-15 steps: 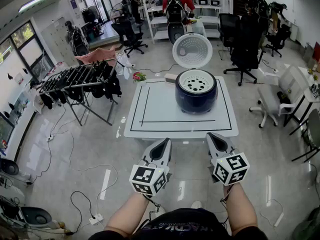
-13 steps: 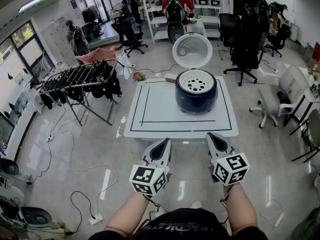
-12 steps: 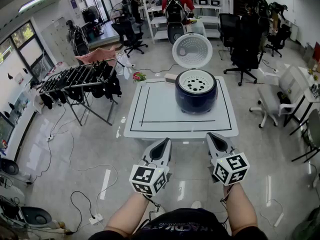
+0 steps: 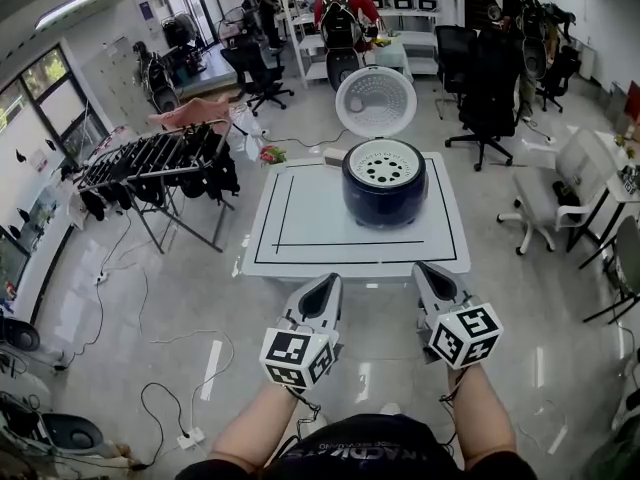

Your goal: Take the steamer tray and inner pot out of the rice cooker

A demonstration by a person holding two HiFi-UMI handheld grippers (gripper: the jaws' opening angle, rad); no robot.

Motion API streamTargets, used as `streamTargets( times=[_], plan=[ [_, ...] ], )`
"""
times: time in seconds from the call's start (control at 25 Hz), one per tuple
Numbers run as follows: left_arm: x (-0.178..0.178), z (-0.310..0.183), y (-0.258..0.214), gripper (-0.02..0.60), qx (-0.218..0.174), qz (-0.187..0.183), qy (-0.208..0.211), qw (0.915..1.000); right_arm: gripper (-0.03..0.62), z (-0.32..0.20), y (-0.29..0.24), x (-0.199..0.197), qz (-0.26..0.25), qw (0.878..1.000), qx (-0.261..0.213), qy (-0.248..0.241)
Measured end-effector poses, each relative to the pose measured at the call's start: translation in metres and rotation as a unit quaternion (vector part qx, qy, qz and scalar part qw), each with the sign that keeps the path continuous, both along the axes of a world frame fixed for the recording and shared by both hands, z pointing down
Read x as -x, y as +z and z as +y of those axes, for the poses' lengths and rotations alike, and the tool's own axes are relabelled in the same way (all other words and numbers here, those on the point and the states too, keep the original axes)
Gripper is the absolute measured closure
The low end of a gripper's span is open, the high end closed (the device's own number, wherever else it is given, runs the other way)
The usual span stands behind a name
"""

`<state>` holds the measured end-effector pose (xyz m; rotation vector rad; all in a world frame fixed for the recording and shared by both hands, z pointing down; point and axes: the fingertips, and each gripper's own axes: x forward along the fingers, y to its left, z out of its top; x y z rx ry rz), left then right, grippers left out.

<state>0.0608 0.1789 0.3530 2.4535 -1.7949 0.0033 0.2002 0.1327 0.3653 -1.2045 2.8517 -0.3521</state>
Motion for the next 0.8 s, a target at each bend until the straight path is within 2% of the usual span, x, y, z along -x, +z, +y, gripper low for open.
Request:
streamTargets(
  times=[0.2,0.36,0.64,0.8],
  plan=[
    [-0.021,-0.006,-0.002,0.578,-0.007,-0.010,0.000,0.9999,0.585,-0.005,-0.004,-0.018,-0.006,1.000,-0.009,-0.014],
    [-0.040,-0.012,-0.004,0.516,-0.012,-0.015,-0.004,0.9998,0.560,-0.009,-0.006,-0.037,-0.011,1.000,-0.010,-0.021],
    [-0.056,-0.029,0.002,0.372,-0.010,-0.021,-0.021,0.9995,0.453,-0.030,0.000,-0.058,-0.013,1.000,-0.006,-0.021],
    [-0.056,-0.041,0.004,0.337,-0.005,-0.024,-0.025,0.9994,0.425,-0.043,-0.001,-0.061,-0.017,1.000,-0.001,-0.016]
  ],
)
